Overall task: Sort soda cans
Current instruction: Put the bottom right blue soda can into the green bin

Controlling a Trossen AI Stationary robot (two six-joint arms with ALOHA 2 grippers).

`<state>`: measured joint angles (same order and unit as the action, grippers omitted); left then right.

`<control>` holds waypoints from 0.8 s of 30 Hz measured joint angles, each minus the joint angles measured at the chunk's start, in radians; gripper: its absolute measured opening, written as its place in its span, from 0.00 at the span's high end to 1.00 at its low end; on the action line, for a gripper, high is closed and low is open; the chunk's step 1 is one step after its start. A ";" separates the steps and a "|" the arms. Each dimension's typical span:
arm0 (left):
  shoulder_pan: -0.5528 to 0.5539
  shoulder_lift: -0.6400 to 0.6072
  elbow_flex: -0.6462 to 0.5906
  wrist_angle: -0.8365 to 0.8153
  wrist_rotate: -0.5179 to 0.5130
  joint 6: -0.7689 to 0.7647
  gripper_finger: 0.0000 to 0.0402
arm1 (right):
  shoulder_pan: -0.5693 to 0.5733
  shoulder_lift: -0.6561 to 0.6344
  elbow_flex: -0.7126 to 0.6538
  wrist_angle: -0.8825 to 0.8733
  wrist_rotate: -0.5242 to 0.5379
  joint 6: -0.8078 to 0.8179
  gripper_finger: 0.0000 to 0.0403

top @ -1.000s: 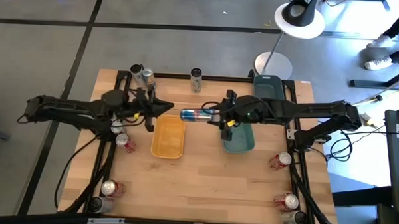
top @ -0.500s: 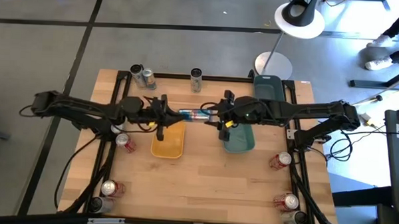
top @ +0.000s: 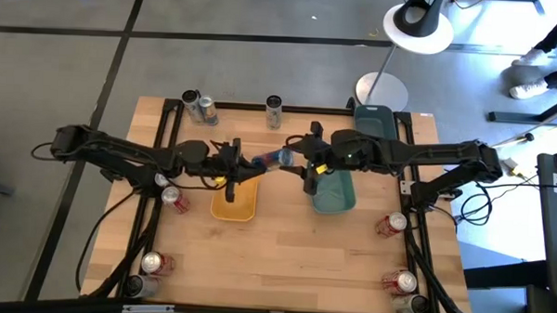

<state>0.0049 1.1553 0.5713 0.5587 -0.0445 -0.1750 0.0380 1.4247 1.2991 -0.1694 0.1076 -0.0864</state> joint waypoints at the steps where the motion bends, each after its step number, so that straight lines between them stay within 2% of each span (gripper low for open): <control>1: -0.001 0.012 0.000 0.012 0.003 0.000 1.00 | 0.000 0.001 0.000 0.006 -0.007 0.000 0.44; 11: -0.013 0.093 -0.001 0.122 0.019 0.030 0.99 | 0.000 0.049 0.003 0.071 -0.021 0.002 0.44; 16: -0.013 0.101 -0.002 0.138 0.020 0.046 0.99 | 0.001 0.053 0.004 0.054 0.008 0.000 0.44; 24: -0.019 0.024 0.000 0.101 0.016 0.049 0.99 | 0.003 -0.065 0.004 -0.211 0.067 0.060 0.44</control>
<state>-0.0139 1.1795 0.5709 0.6593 -0.0285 -0.1260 0.0410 1.3592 1.3029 -0.3805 0.1747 -0.0264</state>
